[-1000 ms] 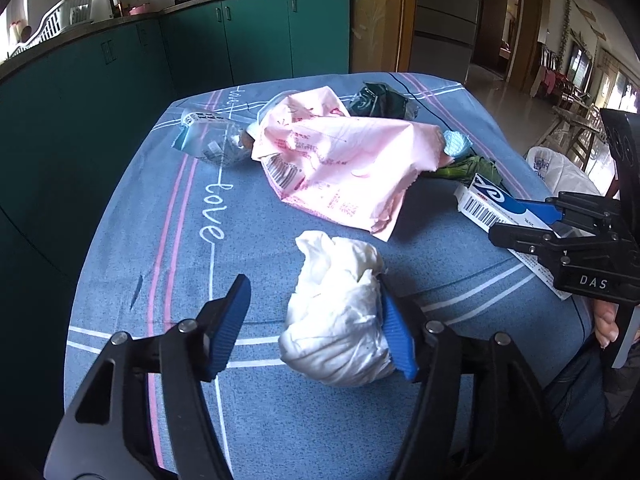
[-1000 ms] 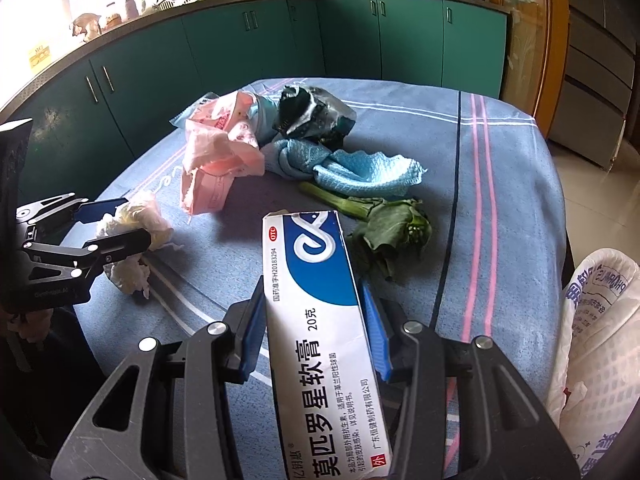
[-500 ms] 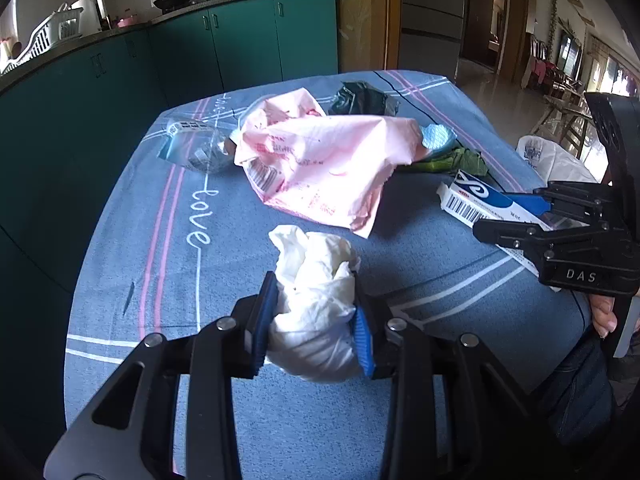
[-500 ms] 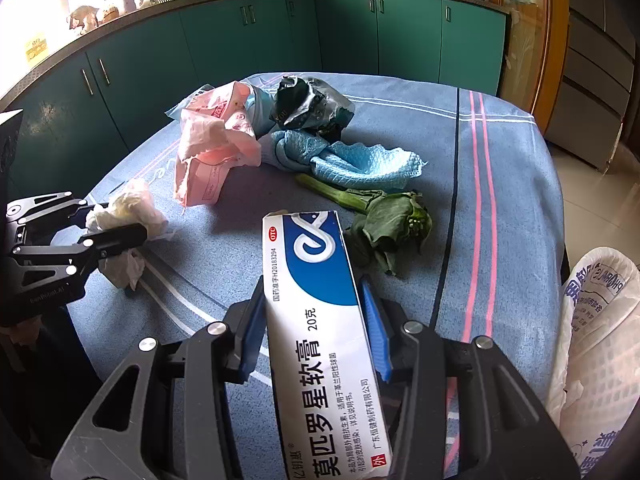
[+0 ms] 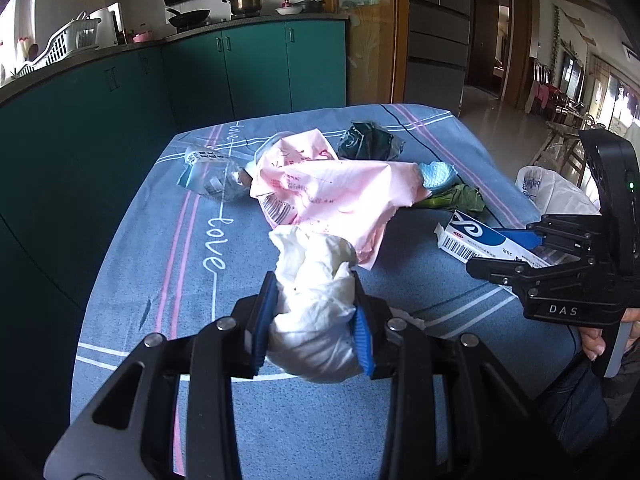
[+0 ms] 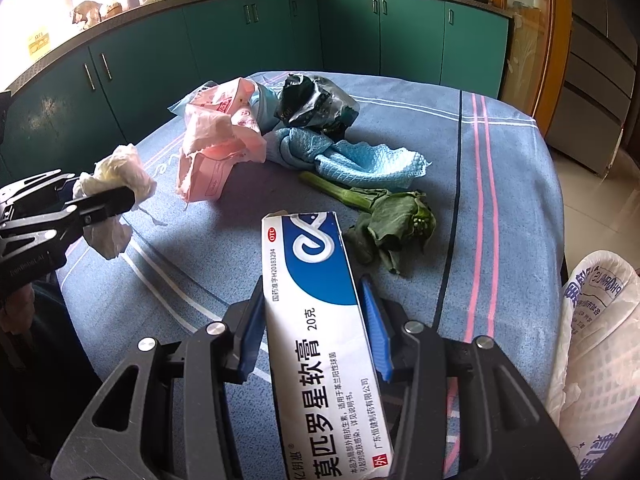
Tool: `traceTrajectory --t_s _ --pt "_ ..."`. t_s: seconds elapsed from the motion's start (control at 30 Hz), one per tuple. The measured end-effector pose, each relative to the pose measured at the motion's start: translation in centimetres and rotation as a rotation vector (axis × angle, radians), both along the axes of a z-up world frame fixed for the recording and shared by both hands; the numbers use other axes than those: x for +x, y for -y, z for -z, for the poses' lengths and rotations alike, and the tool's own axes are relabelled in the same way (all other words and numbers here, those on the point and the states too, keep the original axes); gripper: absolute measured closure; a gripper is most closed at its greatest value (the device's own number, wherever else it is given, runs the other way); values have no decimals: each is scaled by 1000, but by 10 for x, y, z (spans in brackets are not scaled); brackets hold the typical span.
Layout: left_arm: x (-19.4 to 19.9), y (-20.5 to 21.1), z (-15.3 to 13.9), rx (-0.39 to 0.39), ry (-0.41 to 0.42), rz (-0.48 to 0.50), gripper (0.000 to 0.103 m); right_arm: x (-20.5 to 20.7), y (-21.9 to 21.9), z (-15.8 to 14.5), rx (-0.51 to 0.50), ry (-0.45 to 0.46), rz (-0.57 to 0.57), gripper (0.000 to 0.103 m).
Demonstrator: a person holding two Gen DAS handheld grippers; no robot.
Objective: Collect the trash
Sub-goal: 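Carry the ointment box and white tissue over the wastebasket with both tools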
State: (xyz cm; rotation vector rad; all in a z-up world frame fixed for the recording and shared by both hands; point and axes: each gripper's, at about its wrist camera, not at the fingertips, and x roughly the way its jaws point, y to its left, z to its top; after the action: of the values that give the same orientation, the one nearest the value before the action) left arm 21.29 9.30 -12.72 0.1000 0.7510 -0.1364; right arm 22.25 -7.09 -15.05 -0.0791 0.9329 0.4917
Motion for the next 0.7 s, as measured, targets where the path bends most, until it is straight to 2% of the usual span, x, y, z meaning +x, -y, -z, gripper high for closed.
traceTrajectory --t_s 0.1,0.17,0.33,0.47,0.7 --pt "0 0 0 3 -2 3 67 -1 -2 1 -11 7 -5 57" --pt "1 0 1 7 -2 1 67 -1 -3 1 -11 11 -17 52" --pt "2 -1 1 7 0 -8 67 -2 -7 2 -28 29 -24 52" --pt "2 -2 1 9 3 -16 67 -2 -6 0 -9 28 -27 58" --pt "1 -5 0 3 9 -33 67 -6 5 -12 13 77 2 59"
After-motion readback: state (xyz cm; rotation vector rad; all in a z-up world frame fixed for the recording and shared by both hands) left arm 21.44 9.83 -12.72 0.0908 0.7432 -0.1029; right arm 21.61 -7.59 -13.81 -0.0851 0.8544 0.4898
